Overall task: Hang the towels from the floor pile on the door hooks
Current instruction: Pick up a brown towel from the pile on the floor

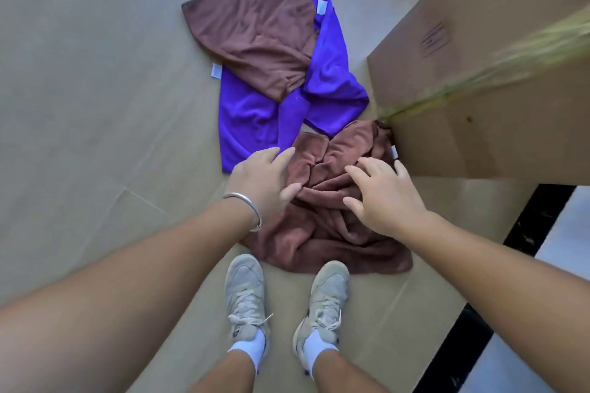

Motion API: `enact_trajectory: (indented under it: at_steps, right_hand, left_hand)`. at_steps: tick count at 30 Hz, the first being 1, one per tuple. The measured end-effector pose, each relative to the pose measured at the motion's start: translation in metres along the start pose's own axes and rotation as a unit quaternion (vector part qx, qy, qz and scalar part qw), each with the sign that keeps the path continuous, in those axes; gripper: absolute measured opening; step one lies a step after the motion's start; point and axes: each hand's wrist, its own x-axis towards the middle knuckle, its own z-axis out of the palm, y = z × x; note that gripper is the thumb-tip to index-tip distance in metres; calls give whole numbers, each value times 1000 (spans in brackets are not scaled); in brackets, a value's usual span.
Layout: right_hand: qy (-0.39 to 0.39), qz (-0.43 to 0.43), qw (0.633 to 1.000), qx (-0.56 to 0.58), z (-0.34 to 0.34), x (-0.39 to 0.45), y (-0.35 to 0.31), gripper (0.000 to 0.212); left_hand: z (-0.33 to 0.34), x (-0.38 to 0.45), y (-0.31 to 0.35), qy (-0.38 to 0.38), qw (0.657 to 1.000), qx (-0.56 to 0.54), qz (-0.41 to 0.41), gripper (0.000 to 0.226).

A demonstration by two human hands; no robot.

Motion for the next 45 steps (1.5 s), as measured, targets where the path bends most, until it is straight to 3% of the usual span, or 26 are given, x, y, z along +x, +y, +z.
enact_trajectory:
  at_steps: [4, 10, 18, 20, 23, 26, 29, 33, 35, 37, 39, 43, 45]
  right_hand:
    - [-3, 4, 1000, 11, 67, 55, 18, 64]
    - [33, -35, 999, -1, 115, 144, 52, 63]
    - [14, -154, 988, -3, 111, 222, 86, 47]
    - [4, -167, 986, -10, 108, 226, 90, 41]
    - [-17, -161, 987, 18, 107, 228, 93, 28]
    - [1, -131, 987, 96, 106, 224, 98, 18]
    - [45, -82, 983, 159, 98, 223, 104, 6]
    - [101, -36, 974, 200, 79, 230, 100, 15]
    - [77, -31, 959, 270, 70, 235, 95, 15]
    - [32, -14, 944, 327, 64, 240, 91, 8]
    - [1, -11, 945, 327, 64, 243, 90, 10]
    - [-26, 6, 933, 359, 72, 246, 79, 48]
    - [27, 18, 934, 355, 77, 252, 77, 38]
  left_hand:
    - [60, 61, -16, -8, 1000, -19, 3, 66]
    - [107, 162, -28, -25, 997, -19, 66, 66]
    - [124, 249, -16, -96, 967, 154, 177, 43]
    - [117, 255, -17, -115, 967, 126, 190, 30]
    - [100, 254, -26, -135, 970, -52, 195, 3]
    - [86, 250, -41, -79, 950, -267, 138, 22]
    - [73, 245, -54, -5, 927, -360, 108, 29]
    - [55, 254, -71, 151, 943, -271, 119, 13]
    - [47, 260, -80, 234, 950, -191, 80, 10]
    - [41, 264, -88, 297, 938, -178, 31, 20]
    - [37, 267, -96, 334, 923, -192, -7, 29]
    - [34, 268, -113, 378, 898, -212, -71, 37]
    - [32, 268, -124, 403, 886, -200, -115, 36]
